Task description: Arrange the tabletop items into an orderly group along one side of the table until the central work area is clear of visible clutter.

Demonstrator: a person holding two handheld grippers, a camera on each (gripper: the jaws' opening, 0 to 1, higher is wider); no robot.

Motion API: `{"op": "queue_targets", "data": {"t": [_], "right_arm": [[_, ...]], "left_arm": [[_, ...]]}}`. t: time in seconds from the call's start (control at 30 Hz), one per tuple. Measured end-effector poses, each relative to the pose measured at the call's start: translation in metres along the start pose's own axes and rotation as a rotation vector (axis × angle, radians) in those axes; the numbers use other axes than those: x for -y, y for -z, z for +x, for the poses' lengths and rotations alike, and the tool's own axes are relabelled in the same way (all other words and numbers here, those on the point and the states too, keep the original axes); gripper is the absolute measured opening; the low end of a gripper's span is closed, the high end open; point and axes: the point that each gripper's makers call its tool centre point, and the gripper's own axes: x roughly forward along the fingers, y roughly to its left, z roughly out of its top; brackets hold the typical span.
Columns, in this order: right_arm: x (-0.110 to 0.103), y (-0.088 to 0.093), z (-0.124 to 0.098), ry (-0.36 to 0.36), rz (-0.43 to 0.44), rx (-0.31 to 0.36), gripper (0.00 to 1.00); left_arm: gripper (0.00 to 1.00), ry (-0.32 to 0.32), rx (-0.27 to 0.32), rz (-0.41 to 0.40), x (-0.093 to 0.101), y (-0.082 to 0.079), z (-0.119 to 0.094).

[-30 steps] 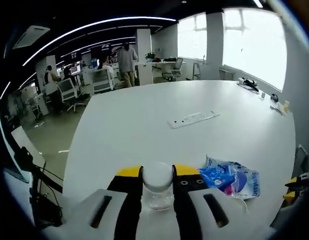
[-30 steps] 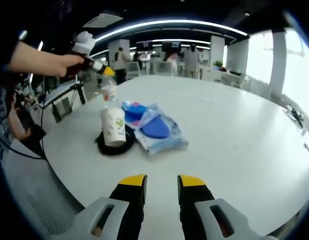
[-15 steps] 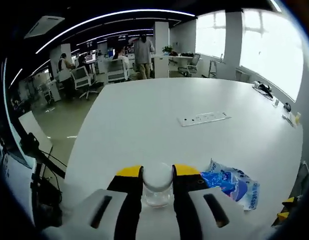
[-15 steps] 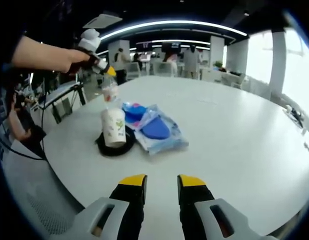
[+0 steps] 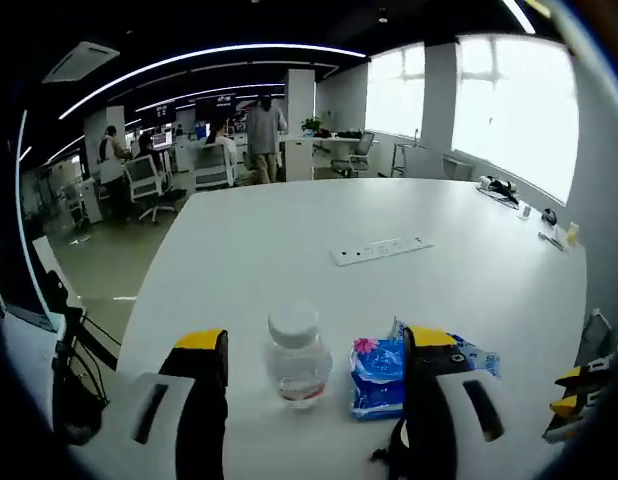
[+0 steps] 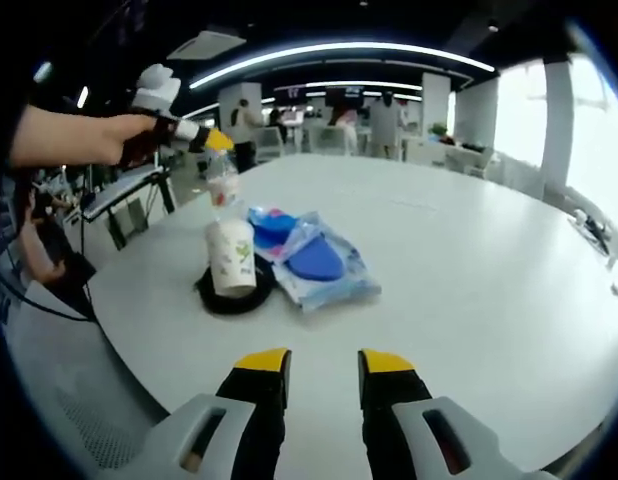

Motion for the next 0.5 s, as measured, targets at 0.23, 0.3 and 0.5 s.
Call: {"op": "queue_targets", "data": {"t": [0.23,0.3,0.5], "right_arm": [[-0.008,0.000,0.001,-0.036,-0.018,-0.001,0.27],[-0.011,0.001,0.002,-0.054,-0.020,-0.003,0.29],[-0.030,0.015,0.008,-0.140,-0.055,-0.075,0.41]], "left_arm": [[0.87,0.021,0.024,-0.012,0.015,0.046,-0.044],[0.88,0.010,0.032,-0.001,0.019,0.058,-0.061],[0.93,-0.064,0.084,0.002,0.035,0.094,-0.120]]}}
